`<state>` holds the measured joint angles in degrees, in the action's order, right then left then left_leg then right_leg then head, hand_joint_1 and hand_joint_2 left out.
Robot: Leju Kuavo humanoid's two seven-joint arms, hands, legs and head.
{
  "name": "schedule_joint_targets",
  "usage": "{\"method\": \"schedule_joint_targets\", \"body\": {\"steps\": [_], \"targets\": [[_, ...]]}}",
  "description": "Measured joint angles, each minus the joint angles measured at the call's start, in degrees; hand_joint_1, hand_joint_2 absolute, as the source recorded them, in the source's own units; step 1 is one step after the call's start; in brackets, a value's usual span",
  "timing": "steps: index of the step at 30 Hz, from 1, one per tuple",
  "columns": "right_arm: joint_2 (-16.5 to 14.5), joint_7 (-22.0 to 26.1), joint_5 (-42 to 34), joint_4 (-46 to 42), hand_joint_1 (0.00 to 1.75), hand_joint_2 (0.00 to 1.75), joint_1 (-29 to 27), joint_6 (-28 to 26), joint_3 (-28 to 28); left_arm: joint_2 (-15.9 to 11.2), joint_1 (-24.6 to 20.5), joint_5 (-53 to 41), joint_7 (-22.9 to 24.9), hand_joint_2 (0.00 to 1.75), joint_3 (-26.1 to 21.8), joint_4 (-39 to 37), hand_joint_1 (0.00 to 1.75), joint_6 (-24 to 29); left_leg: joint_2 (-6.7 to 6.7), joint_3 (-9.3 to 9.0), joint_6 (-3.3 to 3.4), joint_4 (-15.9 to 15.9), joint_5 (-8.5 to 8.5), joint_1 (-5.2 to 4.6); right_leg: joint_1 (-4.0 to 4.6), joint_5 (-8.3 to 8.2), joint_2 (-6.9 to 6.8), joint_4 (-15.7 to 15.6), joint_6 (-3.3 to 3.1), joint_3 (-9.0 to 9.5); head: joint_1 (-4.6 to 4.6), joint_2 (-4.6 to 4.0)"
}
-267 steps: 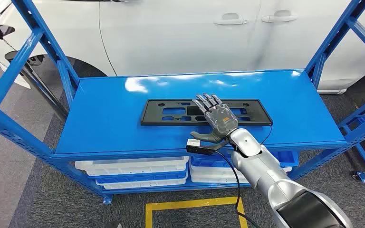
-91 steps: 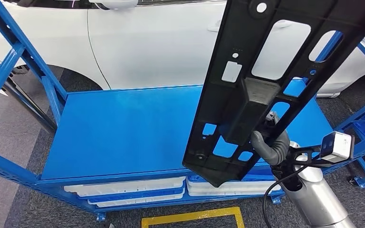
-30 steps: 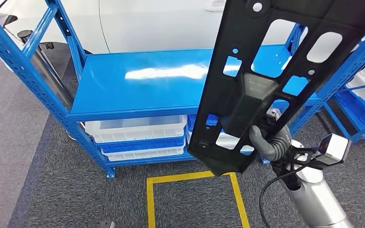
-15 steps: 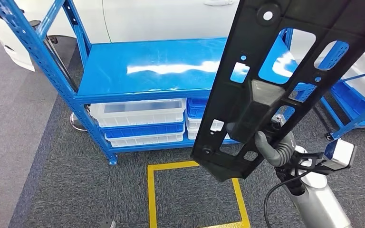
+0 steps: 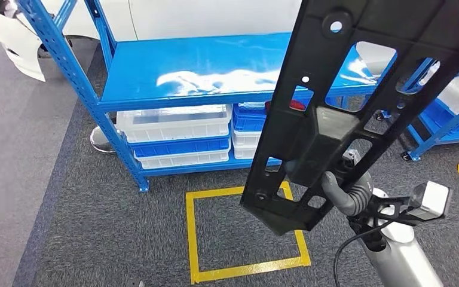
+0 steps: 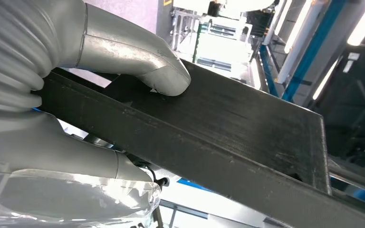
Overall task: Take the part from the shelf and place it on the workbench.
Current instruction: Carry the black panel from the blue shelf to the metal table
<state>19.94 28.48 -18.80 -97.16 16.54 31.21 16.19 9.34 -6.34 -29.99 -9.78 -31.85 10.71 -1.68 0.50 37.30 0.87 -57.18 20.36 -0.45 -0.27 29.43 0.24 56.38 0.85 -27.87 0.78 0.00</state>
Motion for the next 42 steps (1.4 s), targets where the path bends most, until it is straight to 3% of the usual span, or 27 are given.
{"method": "schedule_joint_targets", "body": {"steps": [2, 4, 6, 7, 8, 9, 11, 13, 15, 17, 18, 19, 22, 23, 24, 26, 28, 29, 31, 33, 35, 37, 38, 39, 40, 41, 42], "targets": [[0.0, 0.0, -0.1, -0.1, 1.75, 1.75, -0.2, 0.2, -0.2, 0.0, 0.1, -0.2, 0.0, 1.75, 0.0, 0.0, 0.00, 0.0, -0.08, 0.64, -0.69, -0.2, 0.21, 0.06, -0.19, -0.96, -0.14, -0.1, -0.98, -0.83, 0.00, 0.00], [0.0, 0.0, -0.4, -0.3, 1.75, 1.75, -0.5, 0.4, -0.4, 0.0, 0.2, -0.5, 0.0, 1.75, 0.0, 0.0, 0.00, 0.1, -0.16, 2.36, -1.29, -4.1, 4.01, 0.16, -0.40, -1.93, -0.27, -0.3, -1.93, -1.86, 0.02, 0.00], [0.0, 0.1, -0.8, -0.4, 1.75, 1.75, -0.9, 0.7, -0.7, -0.1, 0.2, -0.7, 0.0, 1.75, 0.0, 0.0, 0.00, 0.1, -0.19, 4.72, -1.56, -12.0, 9.03, 0.25, -0.27, -2.78, -0.29, -0.3, -2.32, -2.91, 0.02, 0.00], [0.0, 0.1, -0.9, -0.5, 1.75, 1.75, -1.1, 0.8, -0.8, -0.1, 0.2, -0.7, 0.0, 1.75, 0.0, 0.0, 0.00, 0.1, -0.19, 5.49, -1.59, -15.5, 10.17, 0.26, -0.18, -3.24, -0.28, -0.3, -2.37, -3.46, 0.02, 0.00], [0.1, 0.1, -1.0, -0.5, 1.75, 1.75, -1.4, 0.9, -0.9, -0.1, 0.2, -0.8, -0.1, 1.75, 0.0, 0.0, 0.00, 0.1, -0.19, 5.44, -1.53, -17.4, 10.13, 0.26, -0.08, -3.70, -0.25, -0.2, -2.38, -4.02, 0.02, 0.00], [0.1, 0.2, -1.1, -0.5, 1.75, 1.75, -1.6, 0.9, -1.0, -0.1, 0.2, -0.8, -0.1, 1.75, 0.0, 0.0, 0.00, 0.1, -0.20, 4.23, -1.33, -16.8, 9.12, 0.22, 0.04, -4.10, -0.19, -0.2, -2.35, -4.51, 0.02, 0.00], [0.2, 0.4, -1.3, -0.5, 1.75, 1.75, -1.9, 1.2, -1.3, -0.1, 0.0, -0.9, -0.1, 1.75, 0.0, 0.0, 0.00, 0.1, -0.30, -1.34, -0.38, -9.2, 6.65, 0.04, 0.29, -4.65, -0.04, -0.1, -2.26, -5.10, 0.02, 0.00], [0.2, 0.7, -1.7, -0.5, 1.75, 1.75, -1.9, 1.5, -1.6, -0.1, -0.2, -1.0, 0.0, 1.75, 0.0, 0.0, 0.00, 0.1, -0.40, -6.59, 0.47, -1.2, 6.27, -0.15, 0.45, -5.04, -0.02, -0.1, -1.94, -5.33, 0.02, 0.00], [0.3, 0.8, -1.8, -0.6, 1.75, 1.75, -1.9, 1.8, -1.8, -0.2, -0.3, -1.1, 0.0, 1.75, 0.0, 0.0, 0.00, 0.1, -0.43, -8.12, 0.71, 1.4, 6.53, -0.33, 0.33, -5.48, -0.08, -0.2, -1.34, -5.45, 0.02, 0.00], [0.4, 0.8, -1.9, -0.6, 1.75, 1.75, -1.9, 1.9, -2.0, -0.1, -0.3, -1.1, 0.0, 1.75, 0.0, 0.0, 0.00, 0.2, -0.33, -8.21, 0.91, 2.3, 5.80, -0.17, 0.37, -5.50, -0.04, -0.1, -0.70, -5.59, 0.01, 0.00], [0.6, 0.8, -2.0, -0.7, 1.75, 1.75, -1.9, 2.0, -2.1, -0.1, -0.3, -1.1, 0.0, 1.75, 0.0, 0.0, 0.00, 0.2, -0.24, -8.23, 1.08, 2.9, 5.35, 0.03, 0.41, -4.68, -0.01, 0.8, -0.42, -6.05, 0.01, 0.00], [0.7, 0.6, -2.4, -0.7, 1.75, 1.75, -1.8, 2.3, -2.2, -0.1, -0.4, -1.1, 0.0, 1.75, 0.0, 0.0, 0.00, 0.2, -0.15, -8.18, 1.19, 3.3, 4.91, 0.25, 0.40, -3.16, 0.02, 3.0, -0.13, -7.03, 0.01, 0.00], [1.0, -0.8, -5.2, -0.6, 1.75, 1.75, -1.8, 3.7, -2.3, -0.1, -0.4, -1.1, 0.0, 1.75, 0.0, 0.0, 0.00, 0.2, 0.38, -7.33, 1.29, 3.2, 4.38, 0.43, -0.28, 2.34, -0.02, 14.4, 0.77, -12.06, 0.01, 0.00], [1.1, -1.4, -6.1, -0.5, 1.75, 1.75, -1.8, 4.1, -2.3, -0.1, -0.4, -1.1, 0.0, 1.75, 0.0, 0.0, 0.00, 0.2, 0.68, -7.01, 1.23, 2.9, 4.37, 0.46, -0.54, 2.66, -0.08, 16.4, 1.07, -12.87, 0.01, 0.00], [1.2, -2.0, -6.9, -0.4, 1.75, 1.75, -1.8, 4.4, -2.3, 0.0, -0.3, -1.1, 0.0, 1.75, 0.0, 0.0, 0.00, 0.2, 0.96, -6.71, 1.12, 2.5, 4.42, 0.53, -0.78, 1.89, -0.22, 16.1, 1.35, -12.57, 0.01, 0.00], [1.6, -2.6, -7.7, -0.4, 1.75, 1.75, -1.9, 4.6, -2.4, 0.0, -0.3, -1.2, -0.1, 1.75, 0.0, 0.0, 0.00, 0.2, 1.62, -6.29, 0.68, 1.6, 4.78, 0.69, -1.18, -1.67, -1.35, 9.4, 1.79, -8.83, 0.01, 0.00], [1.8, -2.7, -7.8, -0.6, 1.75, 1.75, -2.2, 4.5, -2.6, 0.0, -0.4, -1.4, -0.2, 1.75, 0.0, 0.0, 0.00, 0.1, 2.21, -5.95, 0.03, 0.6, 5.24, 0.54, -0.91, -3.72, -2.98, 2.8, 1.41, -5.53, 0.01, 0.00], [1.9, -2.7, -7.7, -0.8, 1.75, 1.75, -2.6, 4.4, -2.7, 0.0, -0.4, -1.6, -0.2, 1.75, 0.0, 0.0, 0.00, 0.1, 2.53, -5.82, -0.28, 0.3, 5.40, 0.42, -0.70, -3.89, -3.35, 1.5, 0.93, -5.01, 0.02, 0.00], [2.0, -2.6, -7.5, -1.2, 1.75, 1.75, -3.6, 4.2, -3.1, 0.0, -0.4, -1.9, -0.2, 1.75, 0.0, 0.0, 0.00, 0.1, 3.34, -5.72, -0.82, 0.1, 5.48, 0.29, -0.51, -3.91, -2.47, 1.4, -0.16, -5.41, 0.03, 0.00], [2.1, -2.4, -7.1, -1.7, 1.75, 1.75, -4.4, 4.1, -3.4, 0.0, -0.5, -2.0, -0.2, 1.75, 0.0, 0.0, 0.00, 0.1, 3.07, -5.29, -1.45, -1.0, 6.51, 0.46, -0.67, -4.30, -1.54, 1.3, -0.98, -5.68, 0.03, 0.00], [2.1, -2.3, -6.8, -2.3, 1.75, 1.75, -4.7, 4.1, -3.6, 0.0, -0.6, -2.0, -0.2, 1.75, 0.0, 0.0, 0.00, 0.1, 1.42, -3.06, -1.87, -6.3, 9.99, 0.64, -0.77, -4.75, -0.59, 1.2, -1.74, -6.01, 0.03, 0.00], [2.0, -2.3, -6.7, -2.5, 1.75, 1.75, -4.9, 4.0, -3.6, 0.0, -0.5, -2.0, -0.1, 1.75, 0.0, 0.0, 0.00, 0.1, 0.32, 0.44, -1.92, -14.5, 13.89, 0.66, -0.60, -5.09, 0.52, 1.2, -2.11, -6.49, 0.03, 0.00], [2.0, -2.3, -6.6, -2.5, 1.75, 1.75, -5.1, 3.9, -3.6, 0.0, -0.4, -2.0, -0.1, 1.75, 0.0, 0.0, 0.00, 0.1, 0.16, 1.53, -1.86, -17.0, 14.63, 0.66, -0.50, -5.26, 1.15, 1.2, -2.15, -6.70, 0.03, 0.00], [2.0, -2.3, -6.5, -2.5, 1.75, 1.75, -5.3, 3.8, -3.6, 0.0, -0.3, -2.0, -0.1, 1.75, 0.0, 0.0, 0.00, 0.1, 0.07, 1.61, -1.70, -17.5, 14.26, 0.65, -0.40, -5.41, 1.80, 1.2, -2.13, -6.86, 0.03, 0.00], [2.0, -2.3, -6.4, -2.6, 1.75, 1.75, -5.4, 3.8, -3.6, 0.0, -0.3, -2.1, -0.1, 1.75, 0.0, 0.0, 0.00, 0.1, -0.12, 0.50, -1.45, -15.5, 12.82, 0.63, -0.32, -5.56, 2.49, 1.3, -2.06, -6.97, 0.03, 0.00], [2.0, -2.3, -6.3, -2.6, 1.75, 1.75, -5.4, 3.8, -3.6, 0.0, -0.3, -2.1, -0.1, 1.75, 0.0, 0.0, 0.00, 0.1, -0.76, -1.58, -1.07, -11.5, 10.72, 0.61, -0.25, -5.70, 3.19, 1.3, -1.95, -7.03, 0.03, 0.00], [1.9, -2.4, -6.2, -2.7, 1.75, 1.75, -5.5, 3.7, -3.6, -0.1, -0.3, -2.1, -0.1, 1.75, 0.0, 0.0, 0.00, 0.1, -2.23, -3.82, -0.61, -7.1, 9.06, 0.62, -0.18, -5.84, 3.80, 1.3, -1.79, -7.10, 0.03, 0.00]]}}
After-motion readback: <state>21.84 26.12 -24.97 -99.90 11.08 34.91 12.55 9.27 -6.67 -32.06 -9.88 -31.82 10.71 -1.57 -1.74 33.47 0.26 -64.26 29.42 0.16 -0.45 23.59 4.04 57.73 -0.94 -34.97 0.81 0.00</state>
